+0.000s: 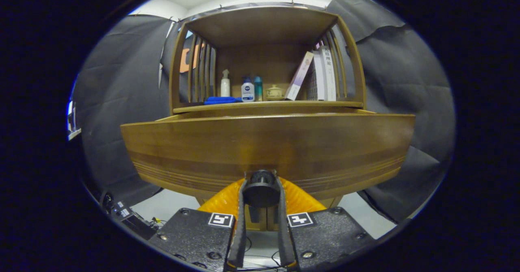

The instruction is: Pull open the drawer, take out the items inside it, and place them on the countertop above the cabinet.

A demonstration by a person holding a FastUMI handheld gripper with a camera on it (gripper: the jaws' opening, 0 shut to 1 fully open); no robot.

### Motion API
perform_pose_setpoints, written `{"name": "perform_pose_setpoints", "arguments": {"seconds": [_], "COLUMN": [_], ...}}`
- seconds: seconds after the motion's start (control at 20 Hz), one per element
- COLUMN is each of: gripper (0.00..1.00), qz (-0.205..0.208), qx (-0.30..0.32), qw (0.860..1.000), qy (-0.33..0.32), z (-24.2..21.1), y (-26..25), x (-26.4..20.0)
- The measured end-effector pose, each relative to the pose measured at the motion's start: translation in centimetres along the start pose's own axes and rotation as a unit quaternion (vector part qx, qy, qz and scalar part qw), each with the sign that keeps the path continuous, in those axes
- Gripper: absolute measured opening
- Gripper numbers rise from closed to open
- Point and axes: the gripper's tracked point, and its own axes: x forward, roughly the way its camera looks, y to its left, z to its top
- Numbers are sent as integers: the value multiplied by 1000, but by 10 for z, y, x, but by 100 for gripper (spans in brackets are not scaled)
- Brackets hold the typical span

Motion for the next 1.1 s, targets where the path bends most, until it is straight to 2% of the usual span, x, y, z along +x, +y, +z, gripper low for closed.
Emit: {"name": "perform_pose_setpoints", "arguments": {"seconds": [0.45,0.8,0.95,1.1], "gripper": [35,35,43,56], "qz": [27,36,51,65], "qx": [-14,-18,-27,-26], "qw": [1000,999,998,997], "qy": [7,26,35,35], "z": [-21,-25,-26,-11], "y": [5,5,4,5], "x": [-39,-48,-52,-69]}}
